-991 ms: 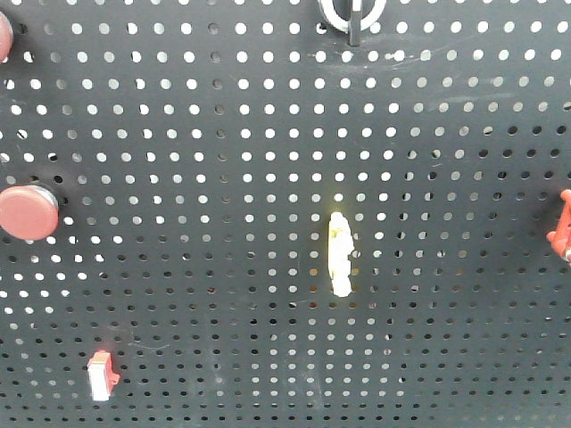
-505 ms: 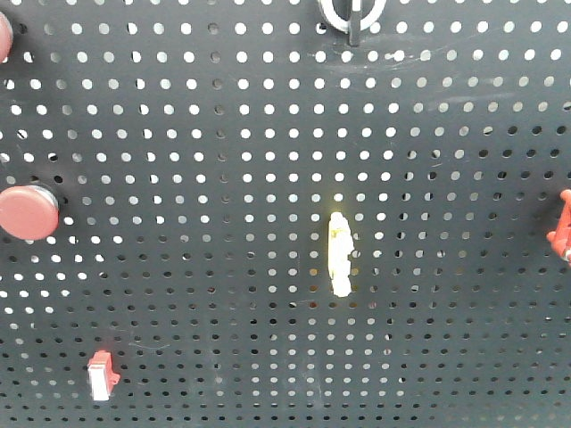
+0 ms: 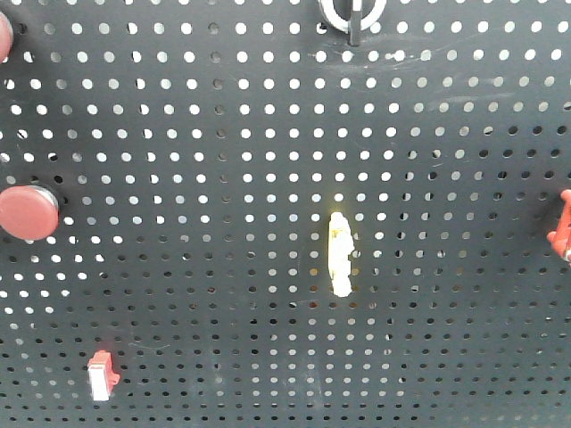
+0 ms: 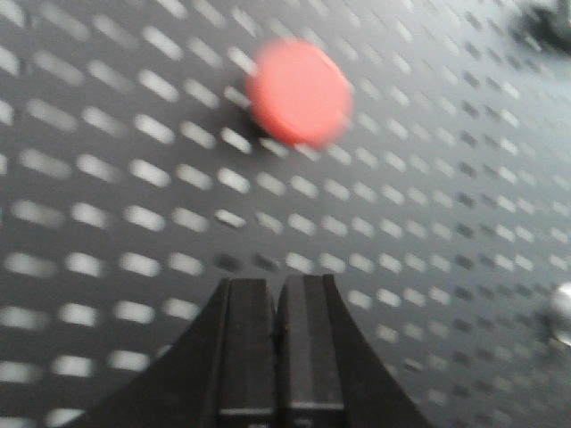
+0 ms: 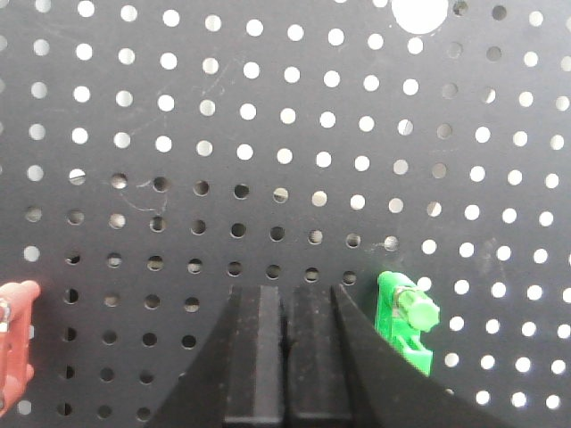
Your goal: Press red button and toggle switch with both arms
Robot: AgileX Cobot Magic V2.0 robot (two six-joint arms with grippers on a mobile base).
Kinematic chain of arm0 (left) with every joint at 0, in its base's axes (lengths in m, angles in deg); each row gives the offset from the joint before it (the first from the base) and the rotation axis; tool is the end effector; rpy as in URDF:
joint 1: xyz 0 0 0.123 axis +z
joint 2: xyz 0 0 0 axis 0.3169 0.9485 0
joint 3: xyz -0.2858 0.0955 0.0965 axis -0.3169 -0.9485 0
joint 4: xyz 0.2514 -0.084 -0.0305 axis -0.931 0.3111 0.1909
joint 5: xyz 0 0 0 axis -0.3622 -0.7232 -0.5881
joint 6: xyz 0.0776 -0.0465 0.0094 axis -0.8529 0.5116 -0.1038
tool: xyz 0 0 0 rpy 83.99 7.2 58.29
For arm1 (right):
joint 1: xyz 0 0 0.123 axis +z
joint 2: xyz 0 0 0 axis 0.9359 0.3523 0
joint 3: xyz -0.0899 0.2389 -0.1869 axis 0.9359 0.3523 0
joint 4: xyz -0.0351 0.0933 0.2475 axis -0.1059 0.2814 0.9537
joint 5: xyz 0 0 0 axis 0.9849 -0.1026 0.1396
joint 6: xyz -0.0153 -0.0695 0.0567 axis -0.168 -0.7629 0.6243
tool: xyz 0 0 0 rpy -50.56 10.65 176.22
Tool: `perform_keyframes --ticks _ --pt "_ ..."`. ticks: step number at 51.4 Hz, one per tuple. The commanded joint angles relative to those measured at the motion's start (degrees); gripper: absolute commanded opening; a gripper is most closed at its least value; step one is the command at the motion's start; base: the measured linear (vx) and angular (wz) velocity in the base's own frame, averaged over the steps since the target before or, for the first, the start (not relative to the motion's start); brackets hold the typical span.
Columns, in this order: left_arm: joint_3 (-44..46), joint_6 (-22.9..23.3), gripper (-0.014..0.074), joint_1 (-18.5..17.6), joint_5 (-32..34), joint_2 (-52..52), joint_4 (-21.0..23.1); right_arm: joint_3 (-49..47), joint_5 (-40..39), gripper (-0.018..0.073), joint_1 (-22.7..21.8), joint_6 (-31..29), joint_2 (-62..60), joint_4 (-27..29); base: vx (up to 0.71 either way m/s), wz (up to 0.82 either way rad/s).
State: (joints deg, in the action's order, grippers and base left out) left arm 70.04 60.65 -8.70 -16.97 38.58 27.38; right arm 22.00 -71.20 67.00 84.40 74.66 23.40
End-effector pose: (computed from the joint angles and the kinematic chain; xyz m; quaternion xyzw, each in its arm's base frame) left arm 0.1325 -0.0692 0.5363 0.1101 0.5300 -0.2341 0.8076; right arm 0.0973 -0.0035 0.4142 -0.0241 0.6048 -0.0596 0.7938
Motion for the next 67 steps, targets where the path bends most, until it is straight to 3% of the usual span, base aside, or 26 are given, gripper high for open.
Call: perform_keyframes --ticks 1,13,27,53,67 --pt "1.71 0.34 0.0002 -1.54 4.37 0.85 0.54 -1.93 -4.79 -0.0003 0.12 -0.09 0.31 -0.02 0.0 0.0" --pt "1.65 0.34 0.0002 -1.54 1.57 2.31 0.54 -1.93 -4.79 -0.0003 0.12 -0.09 0.31 -0.02 0.0 0.0" --pt "1.65 0.44 0.0002 -1.54 -8.74 1.49 1.7 -1.93 -4.79 -0.0003 0.12 -0.09 0.31 -0.02 0.0 0.0" --pt "1.65 0.25 0.0002 -1.54 -5.73 1.31 1.6 -1.93 -4.83 -0.0003 0.12 -0.15 0.31 -0.02 0.0 0.0" --pt "1.65 -0.19 0.0002 -1.54 -8.87 -6.64 0.78 -1.93 -4.8 -0.0003 0.12 -0.1 0.31 -0.02 0.0 0.0"
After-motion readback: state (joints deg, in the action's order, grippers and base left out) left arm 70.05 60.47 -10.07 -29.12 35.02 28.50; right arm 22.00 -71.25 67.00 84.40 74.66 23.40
